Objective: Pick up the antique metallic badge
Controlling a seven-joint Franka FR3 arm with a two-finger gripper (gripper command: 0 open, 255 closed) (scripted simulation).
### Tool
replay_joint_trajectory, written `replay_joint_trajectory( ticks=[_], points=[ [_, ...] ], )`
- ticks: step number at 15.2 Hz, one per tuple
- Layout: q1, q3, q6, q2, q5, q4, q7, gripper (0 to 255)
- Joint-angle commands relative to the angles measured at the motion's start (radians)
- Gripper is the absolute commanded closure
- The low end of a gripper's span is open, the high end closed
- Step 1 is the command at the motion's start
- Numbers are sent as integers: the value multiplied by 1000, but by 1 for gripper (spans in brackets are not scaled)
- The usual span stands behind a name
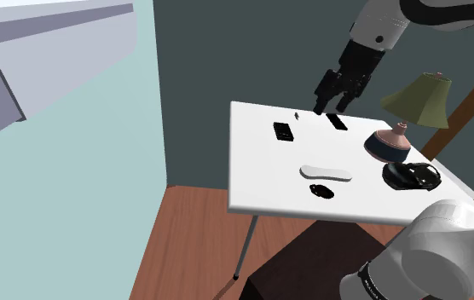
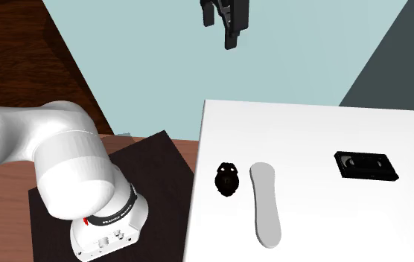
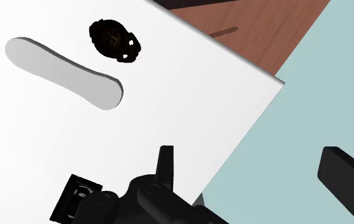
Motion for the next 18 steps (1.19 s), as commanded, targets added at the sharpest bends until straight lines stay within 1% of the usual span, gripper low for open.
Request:
replay_joint_trajectory(
  ticks=[1,6,10,14,18],
  points=[
    [0,0,0,0,0,0,0,0],
    [1,-69,97,-83,-35,-191,-125,0],
    [-7,-133,176,-129,-75,-326,-228,0],
    [-24,-207,261,-152,-126,-444,-335,0],
    [-50,-292,358,-143,-188,-543,-448,0]
  ],
)
